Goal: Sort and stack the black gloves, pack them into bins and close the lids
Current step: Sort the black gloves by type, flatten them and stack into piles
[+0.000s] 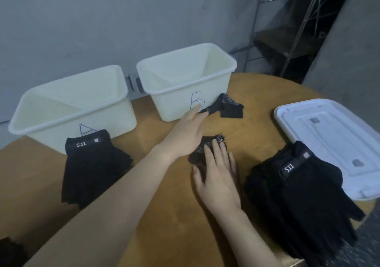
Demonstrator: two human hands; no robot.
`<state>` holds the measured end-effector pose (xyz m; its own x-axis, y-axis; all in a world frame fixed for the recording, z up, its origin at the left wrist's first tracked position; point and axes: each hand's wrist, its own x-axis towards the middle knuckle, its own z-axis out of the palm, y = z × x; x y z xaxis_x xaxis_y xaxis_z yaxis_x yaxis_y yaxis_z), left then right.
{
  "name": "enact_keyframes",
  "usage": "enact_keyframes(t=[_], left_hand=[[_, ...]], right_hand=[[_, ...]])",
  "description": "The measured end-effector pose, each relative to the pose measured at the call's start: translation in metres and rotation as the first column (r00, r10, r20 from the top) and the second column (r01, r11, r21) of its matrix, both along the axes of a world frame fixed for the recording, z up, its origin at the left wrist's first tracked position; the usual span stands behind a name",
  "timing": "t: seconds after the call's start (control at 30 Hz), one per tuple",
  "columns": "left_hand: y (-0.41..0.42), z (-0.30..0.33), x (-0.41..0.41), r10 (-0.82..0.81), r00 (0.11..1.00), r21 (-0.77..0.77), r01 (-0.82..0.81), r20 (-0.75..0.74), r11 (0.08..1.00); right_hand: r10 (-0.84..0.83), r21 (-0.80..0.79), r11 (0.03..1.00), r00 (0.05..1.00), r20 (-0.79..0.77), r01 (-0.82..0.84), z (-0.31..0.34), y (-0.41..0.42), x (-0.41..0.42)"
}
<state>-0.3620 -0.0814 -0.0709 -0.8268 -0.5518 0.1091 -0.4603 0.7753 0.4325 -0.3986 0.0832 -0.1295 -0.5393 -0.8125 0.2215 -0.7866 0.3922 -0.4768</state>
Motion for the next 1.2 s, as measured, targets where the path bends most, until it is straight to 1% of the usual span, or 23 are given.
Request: enact_keyframes(t=[0.07,0.27,0.33,0.5,0.57,0.67,0.73,0.83,0.9,0.97,1.07,1.13,1.2], left_hand=[[-0.012,-0.01,-0.017,0.006,1.0,0.059,-0.006,0.015,0.998],[-0.028,-0.02,-0.044,-0.057,0.998,0.068,0.056,0.011,0.996],[-0.03,-0.024,-0.049,-0.081,0.997,0.043,0.08,0.015,0.996],[-0.037,-0.035,-0.047,-0.124,0.985,-0.095,0.136,0.117,0.986],[-0.039,-0.034,-0.041,-0.13,0.985,-0.113,0.142,0.112,0.983],[-0.038,-0.031,-0.019,-0.137,0.988,-0.125,0.145,0.065,0.982],[-0.036,-0.032,0.005,-0.103,0.993,-0.132,0.109,0.058,0.985],[-0.028,-0.033,0.045,-0.002,0.998,-0.128,0.01,0.063,0.992],[-0.013,-0.033,0.069,0.061,0.996,-0.126,-0.052,0.07,0.991],[0.012,-0.032,0.091,0.121,0.988,-0.148,-0.107,0.092,0.983],[0.064,-0.033,0.122,0.179,0.981,-0.18,-0.164,0.075,0.97],[0.097,-0.034,0.143,0.213,0.975,-0.175,-0.199,0.065,0.964],[0.127,-0.033,0.167,0.246,0.967,-0.168,-0.233,0.063,0.958]], right_hand=[[-0.039,-0.005,0.999,0.999,-0.004,0.039,0.0,0.0,-0.002],[-0.145,-0.038,0.989,0.989,0.003,0.145,-0.004,-0.003,-0.003],[-0.15,-0.047,0.988,0.989,0.014,0.15,-0.005,-0.005,-0.003],[-0.141,-0.056,0.988,0.99,0.004,0.141,-0.006,-0.009,-0.004],[-0.156,-0.06,0.986,0.988,-0.018,0.154,-0.006,-0.009,-0.004],[-0.167,-0.086,0.983,0.986,-0.027,0.164,-0.006,-0.01,-0.004],[-0.165,-0.087,0.983,0.986,-0.023,0.162,-0.007,-0.01,-0.005],[-0.157,-0.099,0.983,0.987,-0.02,0.154,-0.008,-0.01,-0.007],[-0.137,-0.125,0.983,0.99,0.019,0.138,-0.005,-0.008,-0.01],[-0.09,-0.166,0.982,0.996,0.028,0.093,0.001,-0.001,-0.011],[-0.023,-0.225,0.974,0.999,-0.034,0.015,0.005,0.013,-0.007],[0.018,-0.221,0.975,0.999,-0.029,-0.024,0.004,0.024,0.0],[0.047,-0.179,0.983,0.999,-0.013,-0.049,0.005,0.038,0.009]])
